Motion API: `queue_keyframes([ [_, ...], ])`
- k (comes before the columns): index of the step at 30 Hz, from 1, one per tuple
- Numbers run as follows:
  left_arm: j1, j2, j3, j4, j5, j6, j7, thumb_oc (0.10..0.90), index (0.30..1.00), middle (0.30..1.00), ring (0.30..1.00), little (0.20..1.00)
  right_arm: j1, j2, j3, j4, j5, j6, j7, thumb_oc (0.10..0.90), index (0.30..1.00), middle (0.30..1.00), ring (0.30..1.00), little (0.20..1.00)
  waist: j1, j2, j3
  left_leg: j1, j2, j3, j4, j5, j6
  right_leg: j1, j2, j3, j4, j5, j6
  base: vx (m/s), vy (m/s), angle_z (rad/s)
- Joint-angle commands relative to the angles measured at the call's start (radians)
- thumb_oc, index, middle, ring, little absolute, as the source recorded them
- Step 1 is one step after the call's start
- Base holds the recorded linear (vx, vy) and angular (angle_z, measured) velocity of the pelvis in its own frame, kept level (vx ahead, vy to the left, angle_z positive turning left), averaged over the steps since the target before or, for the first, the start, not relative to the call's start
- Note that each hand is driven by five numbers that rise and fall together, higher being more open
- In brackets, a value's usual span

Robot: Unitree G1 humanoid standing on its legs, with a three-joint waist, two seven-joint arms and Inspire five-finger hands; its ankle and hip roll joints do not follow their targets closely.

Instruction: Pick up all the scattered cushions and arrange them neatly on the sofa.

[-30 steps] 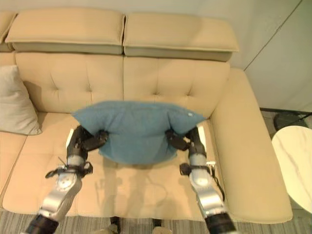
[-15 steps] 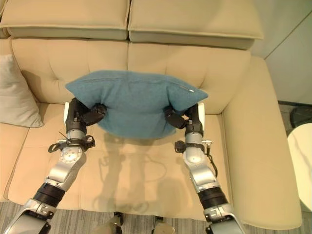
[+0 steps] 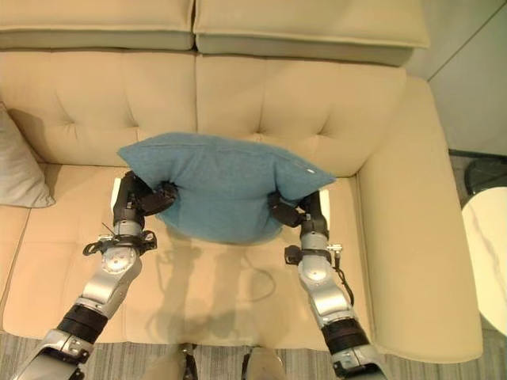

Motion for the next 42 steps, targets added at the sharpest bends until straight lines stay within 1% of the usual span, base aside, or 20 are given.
queue_keyframes([
  [1, -0.080, -0.013, -0.040, -0.019, 0.090, -0.097, -0.019, 0.800, 0.900, 0.900, 0.900, 0.900, -0.076, 0.015, 0.017, -0.013, -0.067, -0.081, -0.044, 0.800, 0.900, 0.900, 0.900, 0.900, 0.015, -0.016, -0.122, 0.033, 0.005, 0.015, 0.006, -0.123, -0.043, -0.058, 0.003, -0.004, 0.009, 0.014, 0.084, 0.00, 0.000, 0.00],
  [17, -0.087, -0.011, -0.037, -0.010, 0.094, -0.096, -0.010, 0.800, 0.900, 0.900, 0.900, 0.900, -0.088, 0.009, 0.014, 0.003, -0.076, -0.074, -0.058, 0.800, 0.900, 0.900, 0.900, 0.900, 0.016, -0.017, -0.122, 0.034, 0.005, 0.014, 0.006, -0.123, -0.043, -0.057, 0.003, -0.004, 0.009, 0.014, 0.084, 0.00, 0.000, 0.00],
  [18, -0.121, 0.075, 0.091, 0.130, 0.023, -0.070, 0.045, 0.800, 0.900, 0.900, 0.900, 0.900, -0.246, -0.189, -0.077, 0.218, -0.090, 0.045, -0.154, 0.800, 0.900, 0.900, 0.900, 0.900, 0.044, -0.018, -0.120, 0.087, 0.010, 0.007, 0.006, -0.134, -0.054, 0.001, 0.005, -0.020, 0.009, -0.006, 0.083, 0.17, -0.011, -0.01],
  [19, -0.062, 0.117, 0.159, 0.145, 0.030, -0.059, 0.034, 0.800, 0.900, 0.900, 0.900, 0.900, -0.196, -0.245, -0.150, 0.220, -0.077, 0.057, -0.150, 0.800, 0.900, 0.900, 0.900, 0.900, 0.047, -0.018, -0.135, 0.109, 0.015, 0.006, 0.006, -0.141, -0.058, 0.028, 0.006, -0.027, 0.009, -0.018, 0.086, 0.28, -0.036, 0.01],
  [20, 0.016, 0.141, 0.226, 0.140, 0.043, -0.047, 0.023, 0.800, 0.900, 0.900, 0.900, 0.900, -0.122, -0.266, -0.222, 0.210, -0.065, 0.053, -0.149, 0.800, 0.900, 0.900, 0.900, 0.900, 0.049, -0.020, -0.150, 0.140, 0.021, 0.007, 0.006, -0.153, -0.061, 0.060, 0.006, -0.035, 0.009, -0.032, 0.092, 0.20, -0.032, 0.17],
  [23, 0.031, 0.143, 0.236, 0.133, 0.043, -0.045, 0.023, 0.800, 0.900, 0.900, 0.900, 0.900, -0.113, -0.268, -0.228, 0.207, -0.068, 0.056, -0.149, 0.800, 0.900, 0.900, 0.900, 0.900, 0.051, -0.022, -0.153, 0.143, 0.020, 0.007, 0.006, -0.150, -0.060, 0.065, 0.004, -0.036, 0.009, -0.031, 0.093, 0.05, -0.016, 0.21],
  [24, 0.061, 0.141, 0.258, 0.128, 0.046, -0.044, 0.026, 0.800, 0.900, 0.900, 0.900, 0.900, -0.117, -0.288, -0.231, 0.240, -0.067, 0.065, -0.149, 0.800, 0.900, 0.900, 0.900, 0.900, 0.058, -0.022, -0.153, 0.166, 0.024, 0.009, 0.006, -0.157, -0.063, 0.090, 0.004, -0.041, 0.009, -0.041, 0.096, 0.05, -0.014, 0.02],
  [27, 0.065, 0.139, 0.255, 0.148, 0.055, -0.036, 0.022, 0.800, 0.900, 0.900, 0.900, 0.900, -0.128, -0.304, -0.227, 0.290, -0.053, 0.072, -0.146, 0.800, 0.900, 0.900, 0.900, 0.900, 0.059, -0.018, -0.155, 0.177, 0.023, 0.008, 0.006, -0.159, -0.066, 0.104, 0.004, -0.044, 0.009, -0.045, 0.099, 0.04, -0.003, 0.03],
  [29, 0.056, 0.162, 0.260, 0.173, 0.070, -0.024, 0.023, 0.800, 0.900, 0.900, 0.900, 0.900, -0.126, -0.332, -0.227, 0.333, -0.047, 0.087, -0.134, 0.800, 0.900, 0.900, 0.900, 0.900, 0.058, -0.017, -0.158, 0.190, 0.027, 0.006, 0.006, -0.165, -0.069, 0.121, 0.004, -0.049, 0.009, -0.051, 0.103, 0.04, -0.013, 0.00],
  [31, 0.066, 0.170, 0.268, 0.168, 0.079, -0.023, 0.022, 0.800, 0.900, 0.900, 0.900, 0.900, -0.113, -0.339, -0.235, 0.330, -0.047, 0.088, -0.128, 0.800, 0.900, 0.900, 0.900, 0.900, 0.058, -0.016, -0.157, 0.194, 0.026, 0.004, 0.006, -0.166, -0.069, 0.125, 0.004, -0.050, 0.009, -0.052, 0.103, 0.03, -0.005, -0.02],
  [32, 0.093, 0.177, 0.283, 0.154, 0.100, -0.021, 0.014, 0.800, 0.900, 0.900, 0.900, 0.900, -0.076, -0.346, -0.252, 0.318, -0.058, 0.085, -0.116, 0.800, 0.900, 0.900, 0.900, 0.900, 0.056, -0.015, -0.157, 0.201, 0.027, 0.006, 0.006, -0.167, -0.070, 0.132, 0.003, -0.052, 0.009, -0.054, 0.104, 0.03, 0.000, -0.01],
  [37, 0.094, 0.177, 0.283, 0.153, 0.101, -0.020, 0.014, 0.800, 0.900, 0.900, 0.900, 0.900, -0.075, -0.346, -0.253, 0.317, -0.058, 0.086, -0.116, 0.800, 0.900, 0.900, 0.900, 0.900, 0.057, -0.016, -0.157, 0.201, 0.027, 0.006, 0.006, -0.167, -0.070, 0.132, 0.003, -0.052, 0.009, -0.054, 0.104, 0.01, -0.002, 0.00],
  [38, 0.303, 0.126, 0.382, 0.078, 0.141, -0.021, -0.038, 0.800, 0.900, 0.900, 0.900, 0.900, 0.162, -0.278, -0.370, 0.197, -0.099, 0.057, -0.060, 0.800, 0.900, 0.900, 0.900, 0.900, 0.051, -0.014, -0.146, 0.226, 0.024, 0.005, 0.006, -0.177, -0.065, 0.158, 0.002, -0.054, 0.009, -0.058, 0.103, 0.06, -0.013, -0.02],
  [40, 0.355, 0.095, 0.388, 0.087, 0.136, -0.015, -0.060, 0.800, 0.900, 0.900, 0.900, 0.900, 0.220, -0.233, -0.383, 0.181, -0.095, 0.047, -0.040, 0.800, 0.900, 0.900, 0.900, 0.900, 0.051, -0.016, -0.150, 0.231, 0.025, 0.006, 0.006, -0.178, -0.063, 0.163, 0.002, -0.056, 0.009, -0.060, 0.101, 0.04, -0.014, -0.05],
  [41, 0.356, 0.096, 0.388, 0.086, 0.136, -0.015, -0.060, 0.800, 0.900, 0.900, 0.900, 0.900, 0.221, -0.233, -0.383, 0.181, -0.095, 0.047, -0.039, 0.800, 0.900, 0.900, 0.900, 0.900, 0.051, -0.016, -0.150, 0.231, 0.025, 0.006, 0.006, -0.178, -0.063, 0.163, 0.002, -0.056, 0.009, -0.060, 0.101, 0.00, 0.000, 0.00],
  [42, 0.381, 0.080, 0.391, 0.103, 0.139, -0.008, -0.078, 0.800, 0.900, 0.900, 0.900, 0.900, 0.244, -0.208, -0.384, 0.188, -0.088, 0.042, -0.019, 0.800, 0.900, 0.900, 0.900, 0.900, 0.049, -0.016, -0.147, 0.234, 0.025, 0.006, 0.006, -0.178, -0.061, 0.166, 0.002, -0.056, 0.009, -0.060, 0.099, 0.01, -0.026, 0.03],
])
